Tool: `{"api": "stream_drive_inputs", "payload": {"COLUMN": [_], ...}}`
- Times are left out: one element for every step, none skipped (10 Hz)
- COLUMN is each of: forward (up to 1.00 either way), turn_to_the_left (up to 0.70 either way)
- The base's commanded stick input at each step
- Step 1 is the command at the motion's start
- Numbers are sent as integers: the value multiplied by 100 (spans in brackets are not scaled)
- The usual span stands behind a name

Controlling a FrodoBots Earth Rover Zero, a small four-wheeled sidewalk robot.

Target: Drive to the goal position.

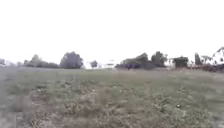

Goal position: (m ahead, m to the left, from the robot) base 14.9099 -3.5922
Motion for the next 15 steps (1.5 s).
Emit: {"api": "stream_drive_inputs", "payload": {"forward": [50,50,50,50,50,50,50,50,50,50,50,50,50,50,50], "turn_to_the_left": [0,0,0,0,0,0,0,0,0,0,0,0,0,0,0]}}
